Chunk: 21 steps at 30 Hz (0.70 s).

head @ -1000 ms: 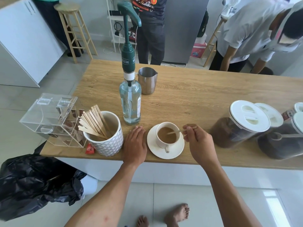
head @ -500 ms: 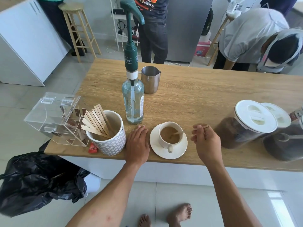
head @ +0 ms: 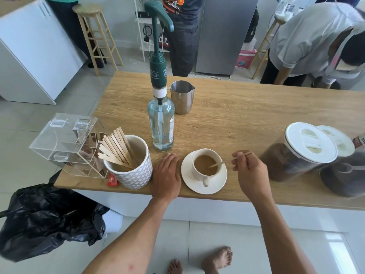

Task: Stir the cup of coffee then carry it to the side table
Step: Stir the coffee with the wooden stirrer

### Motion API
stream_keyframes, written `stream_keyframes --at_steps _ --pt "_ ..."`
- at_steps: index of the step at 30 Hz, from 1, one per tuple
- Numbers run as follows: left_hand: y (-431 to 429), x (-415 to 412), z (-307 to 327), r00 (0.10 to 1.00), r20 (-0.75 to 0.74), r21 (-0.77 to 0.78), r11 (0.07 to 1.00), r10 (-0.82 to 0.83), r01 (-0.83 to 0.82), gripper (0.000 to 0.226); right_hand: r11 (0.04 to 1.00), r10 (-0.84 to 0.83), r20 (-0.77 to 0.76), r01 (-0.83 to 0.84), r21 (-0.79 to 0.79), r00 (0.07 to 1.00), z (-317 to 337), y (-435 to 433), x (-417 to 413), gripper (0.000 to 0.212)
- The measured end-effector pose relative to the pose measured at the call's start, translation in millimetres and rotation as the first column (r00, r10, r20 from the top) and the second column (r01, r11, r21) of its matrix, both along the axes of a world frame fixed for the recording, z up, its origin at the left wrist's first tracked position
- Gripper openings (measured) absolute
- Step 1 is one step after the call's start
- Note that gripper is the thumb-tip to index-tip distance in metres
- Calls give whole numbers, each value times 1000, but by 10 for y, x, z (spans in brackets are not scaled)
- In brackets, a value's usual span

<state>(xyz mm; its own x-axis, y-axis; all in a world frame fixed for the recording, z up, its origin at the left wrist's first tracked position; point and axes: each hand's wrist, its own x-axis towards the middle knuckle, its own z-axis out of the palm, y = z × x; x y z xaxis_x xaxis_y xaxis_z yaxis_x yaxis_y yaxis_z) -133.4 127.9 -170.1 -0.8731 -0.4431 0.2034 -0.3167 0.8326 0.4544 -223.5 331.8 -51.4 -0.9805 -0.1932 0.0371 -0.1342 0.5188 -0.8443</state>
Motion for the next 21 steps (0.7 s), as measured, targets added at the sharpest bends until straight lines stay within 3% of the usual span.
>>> stream_keyframes --at_steps 4,16,21 --pt "-5 6 -9 1000 6 2 1000 1 -1 51 998 70 35 -70 9 997 -5 -36 8 24" --pt "-10 -1 -16 1000 -10 -1 1000 2 -2 50 999 -36 30 37 -28 999 -26 47 -25 26" --pt "-6 -10 -53 1000 -4 5 1000 3 -3 49 998 58 58 -56 -32 997 -21 -29 94 25"
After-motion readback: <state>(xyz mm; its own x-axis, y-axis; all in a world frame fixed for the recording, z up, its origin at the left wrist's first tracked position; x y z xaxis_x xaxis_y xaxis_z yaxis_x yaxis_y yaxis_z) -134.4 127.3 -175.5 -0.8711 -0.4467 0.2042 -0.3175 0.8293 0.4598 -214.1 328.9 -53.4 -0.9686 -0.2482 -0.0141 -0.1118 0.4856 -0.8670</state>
